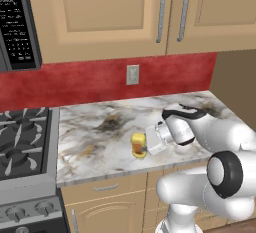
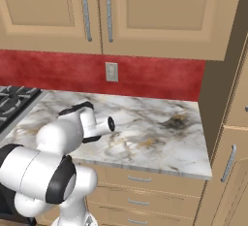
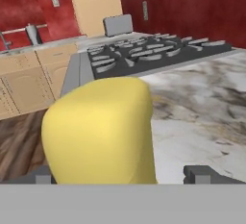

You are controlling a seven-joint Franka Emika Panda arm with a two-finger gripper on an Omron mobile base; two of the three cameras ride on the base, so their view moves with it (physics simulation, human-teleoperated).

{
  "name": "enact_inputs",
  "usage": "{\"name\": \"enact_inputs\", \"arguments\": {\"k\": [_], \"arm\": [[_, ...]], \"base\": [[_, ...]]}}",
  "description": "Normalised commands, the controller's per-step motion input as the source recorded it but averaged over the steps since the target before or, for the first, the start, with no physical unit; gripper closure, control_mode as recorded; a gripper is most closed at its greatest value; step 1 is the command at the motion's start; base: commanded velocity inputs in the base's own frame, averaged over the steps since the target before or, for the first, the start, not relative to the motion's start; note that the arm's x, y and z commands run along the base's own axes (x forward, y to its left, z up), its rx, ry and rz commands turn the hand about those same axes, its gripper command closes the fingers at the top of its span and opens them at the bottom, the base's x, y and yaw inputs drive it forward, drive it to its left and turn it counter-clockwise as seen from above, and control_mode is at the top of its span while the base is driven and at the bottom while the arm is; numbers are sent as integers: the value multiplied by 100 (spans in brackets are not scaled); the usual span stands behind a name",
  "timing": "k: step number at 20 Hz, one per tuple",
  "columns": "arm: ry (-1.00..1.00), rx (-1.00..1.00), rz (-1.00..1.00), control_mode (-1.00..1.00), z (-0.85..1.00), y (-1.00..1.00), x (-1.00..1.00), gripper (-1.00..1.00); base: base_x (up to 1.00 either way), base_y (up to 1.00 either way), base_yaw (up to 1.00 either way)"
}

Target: Place the mustard and mustard from the counter to the top shelf of the fridge. If the existing items in the fridge are on the top shelf, move them to other shelves.

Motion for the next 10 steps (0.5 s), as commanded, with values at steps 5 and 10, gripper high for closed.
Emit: {"name": "enact_inputs", "arguments": {"k": [5, 10], "arm": [[0, 0, 0, -100, -1, 3, 5, 100], [0, 0, 0, -100, 7, 0, 0, 100]], "base": [[0, 0, 0], [0, 0, 0]]}}
